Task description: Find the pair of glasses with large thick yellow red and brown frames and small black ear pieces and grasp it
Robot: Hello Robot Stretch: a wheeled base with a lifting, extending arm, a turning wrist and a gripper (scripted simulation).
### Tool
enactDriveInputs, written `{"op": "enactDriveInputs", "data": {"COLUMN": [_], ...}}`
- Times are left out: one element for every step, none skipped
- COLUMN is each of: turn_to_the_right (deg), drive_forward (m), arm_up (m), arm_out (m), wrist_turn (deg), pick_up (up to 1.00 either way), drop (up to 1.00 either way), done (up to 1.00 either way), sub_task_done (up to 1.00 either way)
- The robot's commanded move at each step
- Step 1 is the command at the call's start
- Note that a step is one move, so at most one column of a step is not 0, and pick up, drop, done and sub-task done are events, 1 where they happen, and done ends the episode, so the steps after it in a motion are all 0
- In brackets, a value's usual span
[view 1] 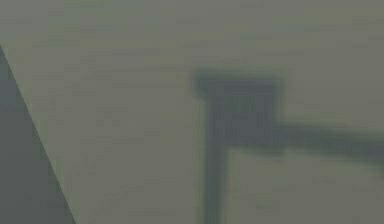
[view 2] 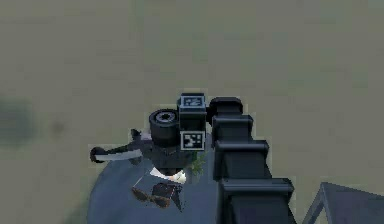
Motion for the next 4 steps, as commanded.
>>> {"op": "enactDriveInputs", "data": {"turn_to_the_right": [0.0, 0.0, 0.0, 0.0], "drive_forward": [0.0, 0.0, 0.0, 0.0], "arm_up": [0.0, -0.28, 0.0, 0.1], "arm_out": [0.0, 0.0, 0.0, 0.0], "wrist_turn": [30.0, 0.0, 0.0, 0.0], "pick_up": [0.0, 0.0, 1.0, 0.0], "drop": [0.0, 0.0, 0.0, 0.0], "done": [0.0, 0.0, 0.0, 0.0], "sub_task_done": [0.0, 0.0, 0.0, 0.0]}}
